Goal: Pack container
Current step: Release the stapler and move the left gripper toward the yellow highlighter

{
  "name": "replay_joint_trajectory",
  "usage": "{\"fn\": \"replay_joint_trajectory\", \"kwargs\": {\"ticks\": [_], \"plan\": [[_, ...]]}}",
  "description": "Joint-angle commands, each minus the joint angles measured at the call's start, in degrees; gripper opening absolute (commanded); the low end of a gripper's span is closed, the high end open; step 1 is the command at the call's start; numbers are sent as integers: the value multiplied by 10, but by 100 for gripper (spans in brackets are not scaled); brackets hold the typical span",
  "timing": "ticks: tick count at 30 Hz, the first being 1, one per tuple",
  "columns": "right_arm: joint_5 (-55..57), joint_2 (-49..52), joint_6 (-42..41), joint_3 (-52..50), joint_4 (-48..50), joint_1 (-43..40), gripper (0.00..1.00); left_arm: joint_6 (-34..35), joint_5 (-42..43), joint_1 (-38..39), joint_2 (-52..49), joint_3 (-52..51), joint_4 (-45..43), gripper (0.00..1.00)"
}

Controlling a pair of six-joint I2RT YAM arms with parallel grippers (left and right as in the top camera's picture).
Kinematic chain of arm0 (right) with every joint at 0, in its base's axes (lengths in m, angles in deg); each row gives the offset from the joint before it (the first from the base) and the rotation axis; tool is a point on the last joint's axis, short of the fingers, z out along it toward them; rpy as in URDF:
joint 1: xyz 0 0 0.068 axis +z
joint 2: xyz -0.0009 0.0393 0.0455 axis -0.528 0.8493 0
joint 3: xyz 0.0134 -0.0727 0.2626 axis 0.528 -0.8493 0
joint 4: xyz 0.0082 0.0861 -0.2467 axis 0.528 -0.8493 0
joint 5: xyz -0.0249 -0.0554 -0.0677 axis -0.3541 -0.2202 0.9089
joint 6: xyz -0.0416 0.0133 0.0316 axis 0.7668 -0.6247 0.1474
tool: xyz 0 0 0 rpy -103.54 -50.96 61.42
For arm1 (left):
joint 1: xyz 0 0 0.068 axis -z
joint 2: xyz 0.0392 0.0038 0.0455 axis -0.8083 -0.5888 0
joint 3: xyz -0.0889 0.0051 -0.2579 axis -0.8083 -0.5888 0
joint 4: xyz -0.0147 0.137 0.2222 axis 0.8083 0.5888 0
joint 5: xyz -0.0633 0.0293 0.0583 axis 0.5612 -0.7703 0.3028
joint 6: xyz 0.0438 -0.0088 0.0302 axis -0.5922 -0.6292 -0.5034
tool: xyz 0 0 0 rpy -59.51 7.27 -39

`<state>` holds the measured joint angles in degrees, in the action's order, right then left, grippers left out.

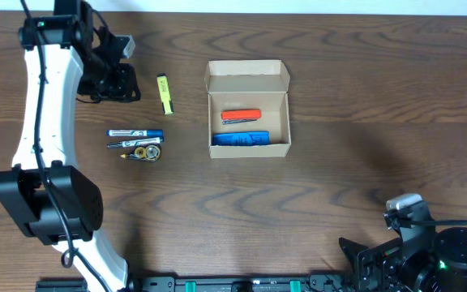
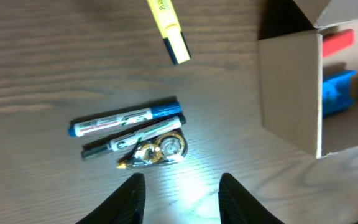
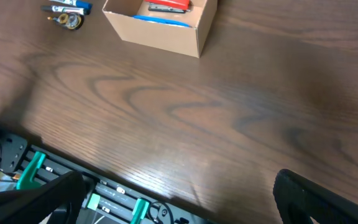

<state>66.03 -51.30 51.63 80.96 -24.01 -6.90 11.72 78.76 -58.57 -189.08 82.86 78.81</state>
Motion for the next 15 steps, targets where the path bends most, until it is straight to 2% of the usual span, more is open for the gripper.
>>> {"fn": "replay_joint_trajectory", "kwargs": {"ticks": [1, 7, 13, 15], "plan": [[-4, -1, 5, 1, -1, -2, 99, -7, 39, -9, 26, -29, -23, 41], [-4, -1, 5, 1, -1, -2, 99, 23, 25, 7, 28, -81, -98, 42], [-4, -1, 5, 1, -1, -2, 99, 79, -143, 69, 28, -132, -215, 49], [-4, -1, 5, 1, -1, -2, 99, 92, -175, 88, 28, -149, -252, 51]]}}
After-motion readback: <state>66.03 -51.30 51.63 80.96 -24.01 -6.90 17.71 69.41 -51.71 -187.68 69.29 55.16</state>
